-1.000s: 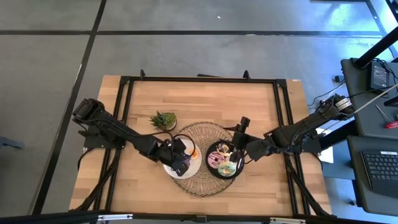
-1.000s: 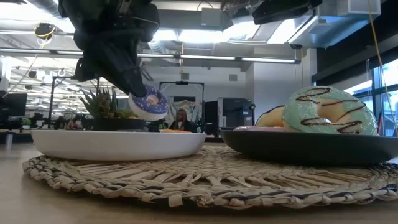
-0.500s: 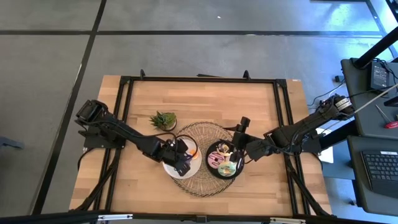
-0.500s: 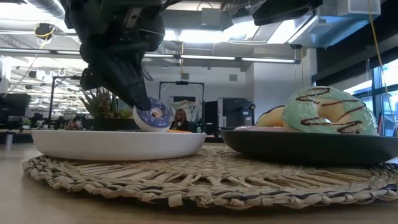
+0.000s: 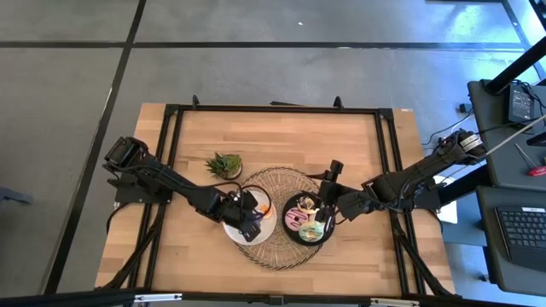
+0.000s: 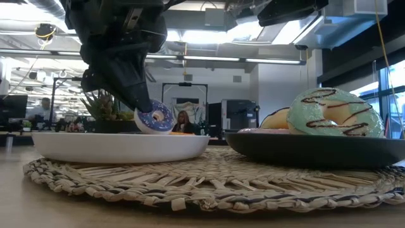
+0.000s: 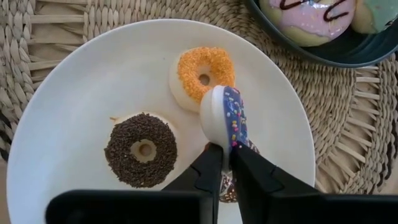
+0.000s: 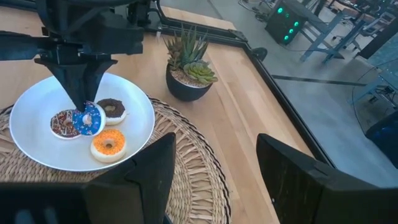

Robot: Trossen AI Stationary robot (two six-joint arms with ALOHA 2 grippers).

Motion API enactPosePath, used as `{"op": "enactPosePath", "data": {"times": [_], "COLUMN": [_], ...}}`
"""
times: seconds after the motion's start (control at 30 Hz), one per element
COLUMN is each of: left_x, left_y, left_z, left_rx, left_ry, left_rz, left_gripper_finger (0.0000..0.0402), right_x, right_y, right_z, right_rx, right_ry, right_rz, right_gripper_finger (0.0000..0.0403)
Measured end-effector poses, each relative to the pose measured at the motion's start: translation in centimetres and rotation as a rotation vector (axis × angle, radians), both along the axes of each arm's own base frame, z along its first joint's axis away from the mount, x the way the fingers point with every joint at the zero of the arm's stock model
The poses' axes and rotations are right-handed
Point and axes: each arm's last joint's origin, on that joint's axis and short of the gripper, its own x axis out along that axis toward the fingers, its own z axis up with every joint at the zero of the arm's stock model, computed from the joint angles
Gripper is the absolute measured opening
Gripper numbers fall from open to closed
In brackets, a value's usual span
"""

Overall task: Pick & Place donuts
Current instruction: Put the small violet donut on the white plate

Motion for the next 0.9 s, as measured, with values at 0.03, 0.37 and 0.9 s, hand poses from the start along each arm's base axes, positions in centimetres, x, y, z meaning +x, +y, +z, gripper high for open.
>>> {"op": "enactPosePath", "data": {"times": [0.03,0.37,0.9], "left_x": [0.0,0.0,-0.13], "left_y": [0.0,0.0,0.06], "left_z": [0.0,0.0,0.07], "left_rx": [0.0,0.001,0.002], "left_ry": [0.0,0.0,0.007], "left_rz": [0.0,0.0,0.007], "left_gripper_finger": [0.0035,0.0038,0.0107], "right_x": [0.0,0.0,0.01], "right_y": [0.0,0.0,0.0], "right_z": [0.0,0.0,0.01], "right_rx": [0.0,0.0,0.001], "right_ry": [0.0,0.0,-0.001], "right_rz": [0.0,0.0,0.001], "right_gripper_finger": [0.0225,0.0225,0.0225]}}
